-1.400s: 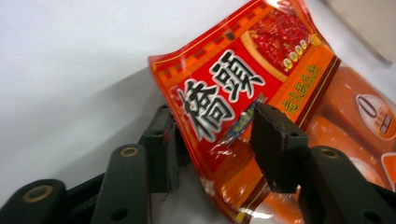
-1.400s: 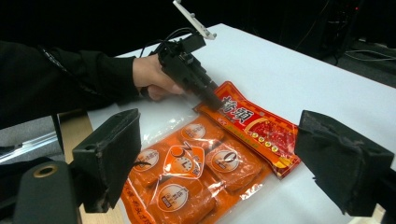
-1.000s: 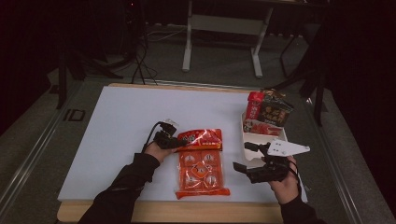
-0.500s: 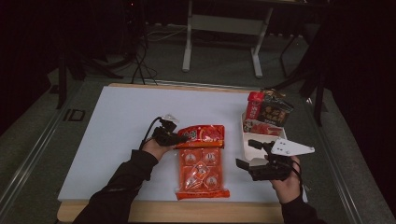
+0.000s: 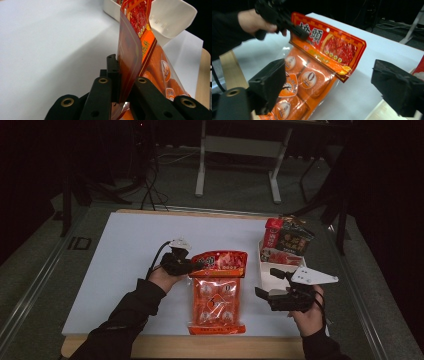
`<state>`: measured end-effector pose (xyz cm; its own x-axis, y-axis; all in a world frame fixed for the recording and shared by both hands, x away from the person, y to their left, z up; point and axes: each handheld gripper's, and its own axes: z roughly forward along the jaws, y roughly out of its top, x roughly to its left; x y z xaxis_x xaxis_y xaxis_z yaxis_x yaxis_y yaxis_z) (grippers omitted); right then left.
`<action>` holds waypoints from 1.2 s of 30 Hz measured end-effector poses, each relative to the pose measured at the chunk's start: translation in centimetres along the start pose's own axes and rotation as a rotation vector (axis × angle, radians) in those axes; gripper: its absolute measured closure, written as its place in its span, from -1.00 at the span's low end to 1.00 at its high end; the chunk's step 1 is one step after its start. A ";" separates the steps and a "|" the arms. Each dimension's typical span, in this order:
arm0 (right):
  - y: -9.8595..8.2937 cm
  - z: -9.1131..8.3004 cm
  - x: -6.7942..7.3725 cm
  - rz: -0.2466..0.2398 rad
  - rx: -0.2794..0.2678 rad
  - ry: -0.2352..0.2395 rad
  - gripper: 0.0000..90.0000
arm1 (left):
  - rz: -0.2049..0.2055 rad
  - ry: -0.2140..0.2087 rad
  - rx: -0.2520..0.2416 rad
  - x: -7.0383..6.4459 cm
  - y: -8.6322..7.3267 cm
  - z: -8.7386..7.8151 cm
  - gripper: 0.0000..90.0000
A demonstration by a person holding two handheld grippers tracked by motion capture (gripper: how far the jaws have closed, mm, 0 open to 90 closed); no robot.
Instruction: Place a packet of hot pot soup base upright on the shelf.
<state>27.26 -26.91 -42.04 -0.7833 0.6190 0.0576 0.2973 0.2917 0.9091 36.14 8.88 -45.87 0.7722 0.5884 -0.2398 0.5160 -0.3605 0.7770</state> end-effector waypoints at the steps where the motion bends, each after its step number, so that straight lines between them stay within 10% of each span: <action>1: 0.0 0.1 0.1 -0.013 -0.004 -0.003 -0.76 | 0.004 -0.007 -0.009 -0.1 0.1 -0.2 0.99; 19: 0.2 0.8 0.3 0.012 0.003 -0.042 -0.70 | 0.084 -0.064 -0.089 -2.8 0.6 -2.5 0.99; 36: -0.5 2.4 -0.1 0.053 0.038 0.016 -0.66 | 0.175 -0.151 -0.150 -6.0 1.4 -3.7 1.00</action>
<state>28.55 -25.39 -43.46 -0.7745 0.6225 0.1122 0.3592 0.2867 0.8881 30.87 7.57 -41.19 0.8972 0.4077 -0.1696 0.3178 -0.3296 0.8890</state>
